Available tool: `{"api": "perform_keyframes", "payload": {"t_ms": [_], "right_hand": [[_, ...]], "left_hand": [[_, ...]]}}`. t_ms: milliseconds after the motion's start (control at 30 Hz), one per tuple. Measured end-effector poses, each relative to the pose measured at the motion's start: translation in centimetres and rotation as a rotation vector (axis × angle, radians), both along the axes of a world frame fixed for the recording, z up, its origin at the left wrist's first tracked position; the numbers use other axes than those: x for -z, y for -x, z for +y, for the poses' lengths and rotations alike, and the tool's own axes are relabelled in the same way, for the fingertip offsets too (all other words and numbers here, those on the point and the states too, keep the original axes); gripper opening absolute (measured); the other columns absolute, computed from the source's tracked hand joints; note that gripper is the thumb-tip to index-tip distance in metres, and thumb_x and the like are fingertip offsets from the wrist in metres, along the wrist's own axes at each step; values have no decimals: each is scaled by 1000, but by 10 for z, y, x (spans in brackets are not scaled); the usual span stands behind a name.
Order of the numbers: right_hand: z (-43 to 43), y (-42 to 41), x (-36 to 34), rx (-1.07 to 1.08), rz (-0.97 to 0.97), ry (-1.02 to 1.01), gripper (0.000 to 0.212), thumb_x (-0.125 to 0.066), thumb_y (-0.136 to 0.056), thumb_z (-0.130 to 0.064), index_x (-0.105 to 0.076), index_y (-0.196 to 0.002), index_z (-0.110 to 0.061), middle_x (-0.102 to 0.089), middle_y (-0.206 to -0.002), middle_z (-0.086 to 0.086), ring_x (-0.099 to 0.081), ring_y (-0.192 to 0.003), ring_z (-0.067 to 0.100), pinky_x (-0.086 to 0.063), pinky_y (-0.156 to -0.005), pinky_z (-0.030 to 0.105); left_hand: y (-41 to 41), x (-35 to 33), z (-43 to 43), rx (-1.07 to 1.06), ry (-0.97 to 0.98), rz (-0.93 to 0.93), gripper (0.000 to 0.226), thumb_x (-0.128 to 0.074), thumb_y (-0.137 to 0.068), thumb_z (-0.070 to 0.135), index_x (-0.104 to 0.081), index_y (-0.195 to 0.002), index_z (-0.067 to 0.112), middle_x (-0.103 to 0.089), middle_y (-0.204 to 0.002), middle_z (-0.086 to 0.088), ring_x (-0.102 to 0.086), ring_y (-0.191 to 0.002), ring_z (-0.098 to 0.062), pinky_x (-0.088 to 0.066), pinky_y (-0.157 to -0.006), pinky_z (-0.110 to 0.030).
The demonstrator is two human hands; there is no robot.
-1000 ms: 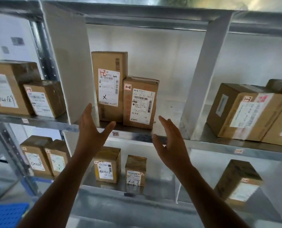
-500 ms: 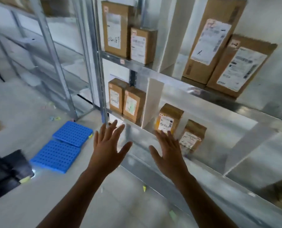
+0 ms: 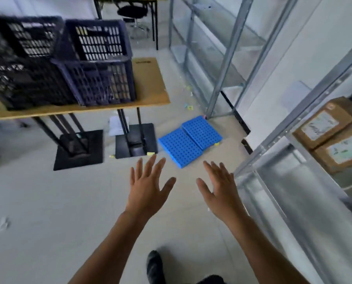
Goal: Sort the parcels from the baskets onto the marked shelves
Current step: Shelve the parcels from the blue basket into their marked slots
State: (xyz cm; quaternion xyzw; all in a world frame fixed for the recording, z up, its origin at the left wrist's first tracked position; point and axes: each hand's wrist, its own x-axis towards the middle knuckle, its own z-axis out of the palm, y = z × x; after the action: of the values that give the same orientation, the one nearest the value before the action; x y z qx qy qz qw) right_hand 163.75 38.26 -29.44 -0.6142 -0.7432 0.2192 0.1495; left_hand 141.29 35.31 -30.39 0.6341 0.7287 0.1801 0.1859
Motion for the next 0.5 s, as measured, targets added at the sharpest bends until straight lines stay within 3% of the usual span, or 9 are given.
{"api": "perform_keyframes", "payload": {"t_ms": [133,367,500], "right_hand": [[28,57,-1,-109,-23,17,81,-25,-94,-68,-34,-161,-25,-31,-169,4,-16,-160,27,-13,-128,54],[104,130,6,-346,-57,-5,63,-47,-106,-50,-35,-161,-23,-31,-169,7,-14,-160,29,-15,-127,56],[165,166,16,-384,-10,5,68,-36,-102,-59,-31,-162,-26,-27,-171,4,-9,-161,25,-12,-128,56]], "left_hand": [[55,-4,5,-128,-22,-26,73,-34,-95,71,-27,-159,37,-10,-171,9,3,-158,-25,0,-127,-51],[112,7,40,-289,3,-37,71,-36,-97,70,-26,-159,37,-7,-172,7,7,-158,-27,1,-127,-52],[147,10,82,-310,40,12,72,-33,-97,71,-22,-160,39,-5,-172,8,11,-158,-27,3,-127,-54]]}}
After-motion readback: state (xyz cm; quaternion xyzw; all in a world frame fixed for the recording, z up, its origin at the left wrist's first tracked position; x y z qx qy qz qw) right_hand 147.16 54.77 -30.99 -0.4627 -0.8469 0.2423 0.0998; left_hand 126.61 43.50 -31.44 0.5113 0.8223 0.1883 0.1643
